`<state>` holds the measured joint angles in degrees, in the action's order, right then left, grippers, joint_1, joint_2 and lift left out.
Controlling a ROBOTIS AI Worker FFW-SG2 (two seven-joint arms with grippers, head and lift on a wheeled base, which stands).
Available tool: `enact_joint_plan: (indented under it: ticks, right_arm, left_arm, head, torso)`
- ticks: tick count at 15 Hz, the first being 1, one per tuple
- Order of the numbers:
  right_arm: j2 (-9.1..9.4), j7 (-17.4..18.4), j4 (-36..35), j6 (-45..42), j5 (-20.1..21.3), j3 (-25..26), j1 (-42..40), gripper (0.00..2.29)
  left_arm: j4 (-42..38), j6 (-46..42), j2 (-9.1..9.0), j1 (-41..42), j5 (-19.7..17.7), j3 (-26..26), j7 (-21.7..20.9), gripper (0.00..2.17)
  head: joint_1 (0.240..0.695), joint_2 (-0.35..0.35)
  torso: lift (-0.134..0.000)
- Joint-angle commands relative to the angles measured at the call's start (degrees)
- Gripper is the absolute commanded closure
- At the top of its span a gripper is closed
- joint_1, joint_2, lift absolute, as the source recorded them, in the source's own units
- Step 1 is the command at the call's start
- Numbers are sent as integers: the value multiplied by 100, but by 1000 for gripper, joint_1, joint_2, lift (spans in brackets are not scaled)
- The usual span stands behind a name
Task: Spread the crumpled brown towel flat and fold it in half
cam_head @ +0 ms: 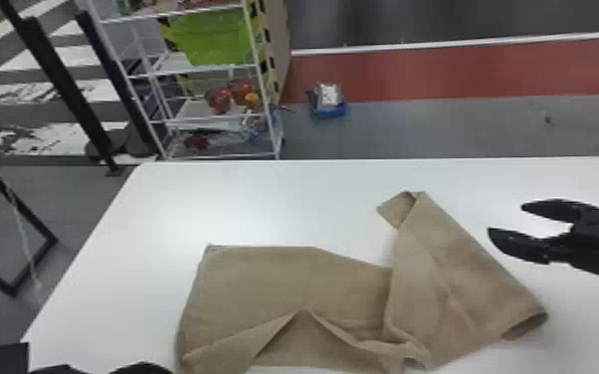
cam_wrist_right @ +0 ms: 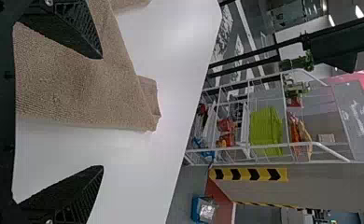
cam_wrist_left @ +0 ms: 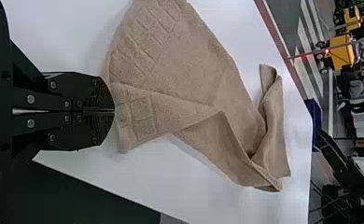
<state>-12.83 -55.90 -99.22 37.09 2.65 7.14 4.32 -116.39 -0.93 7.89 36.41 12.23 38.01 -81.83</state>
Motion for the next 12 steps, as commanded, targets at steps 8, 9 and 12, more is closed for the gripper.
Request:
enact_joint_plan:
  ticks: [8,9,12]
  right_arm:
    - [-18,0,17,-4,7,16,-1,29]
    - [-18,0,17,14,7,16,-10,29]
    - [-26,-9,8,14,-1,42,-27,29]
  left_arm:
    - [64,-667,-121,191,-90,-778,238,468]
    - [82,-667,-121,164,-10,-831,247,468]
    - [196,-685,-86,94,244,-919,273,471]
  head:
    - [695,121]
    - [695,121]
    - [695,90]
  torso:
    - [-123]
    - [-123]
    - [-123]
